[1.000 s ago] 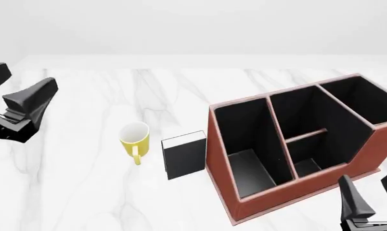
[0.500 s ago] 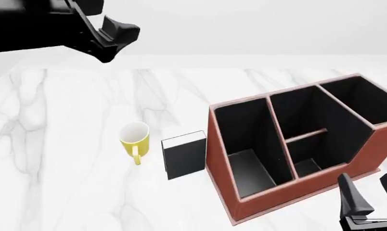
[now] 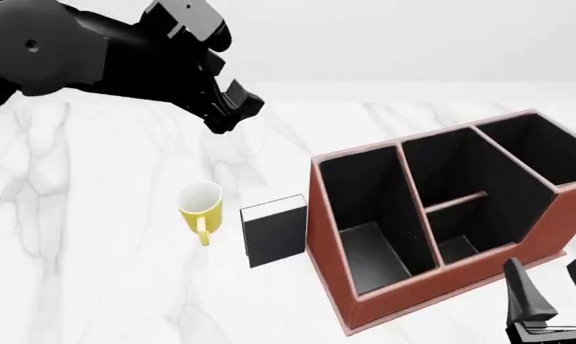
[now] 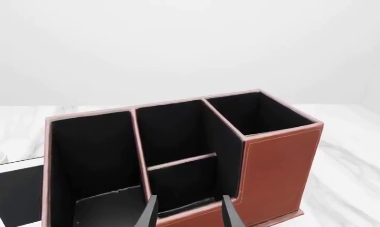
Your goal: Pick up the book and place it in the back compartment of the caddy.
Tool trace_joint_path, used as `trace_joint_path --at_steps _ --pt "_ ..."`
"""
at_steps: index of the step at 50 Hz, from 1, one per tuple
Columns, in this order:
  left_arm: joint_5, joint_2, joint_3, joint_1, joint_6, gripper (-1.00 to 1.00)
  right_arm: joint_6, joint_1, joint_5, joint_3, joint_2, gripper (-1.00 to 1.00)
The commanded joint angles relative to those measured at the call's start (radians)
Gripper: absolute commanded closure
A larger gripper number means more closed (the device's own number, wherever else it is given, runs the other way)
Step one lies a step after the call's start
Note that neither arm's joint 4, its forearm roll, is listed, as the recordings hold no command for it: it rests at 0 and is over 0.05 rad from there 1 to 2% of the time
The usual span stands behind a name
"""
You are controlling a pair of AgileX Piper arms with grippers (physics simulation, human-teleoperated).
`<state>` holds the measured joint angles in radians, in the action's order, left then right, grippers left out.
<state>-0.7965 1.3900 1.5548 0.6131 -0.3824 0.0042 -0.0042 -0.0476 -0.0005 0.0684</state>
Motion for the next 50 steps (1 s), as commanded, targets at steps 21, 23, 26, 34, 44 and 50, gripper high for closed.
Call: trace_joint_path --at_steps 21,23,26,34,44,50 --pt "0.13 0.091 -0.156 0.078 0.051 -1.0 -0.001 0.001 -0.002 0.0 0.001 -1.0" --pt "0.154 0.087 -0.187 0.082 0.062 -1.0 -0.002 0.002 0.003 0.0 -0.004 -1.0" --pt "0.184 0.088 -0.235 0.08 0.073 -1.0 -0.001 0.001 0.002 0.0 -0.003 -1.0" --pt "0.214 0.094 -0.272 0.081 0.083 -1.0 -0.002 0.002 0.004 0.0 -0.006 -1.0" --pt "0.266 0.125 -0.305 0.081 0.08 -1.0 -0.001 0.002 0.006 0.0 -0.008 -1.0" --pt "0.36 0.206 -0.355 0.079 0.078 -1.0 0.003 0.003 -0.016 0.0 0.016 -1.0"
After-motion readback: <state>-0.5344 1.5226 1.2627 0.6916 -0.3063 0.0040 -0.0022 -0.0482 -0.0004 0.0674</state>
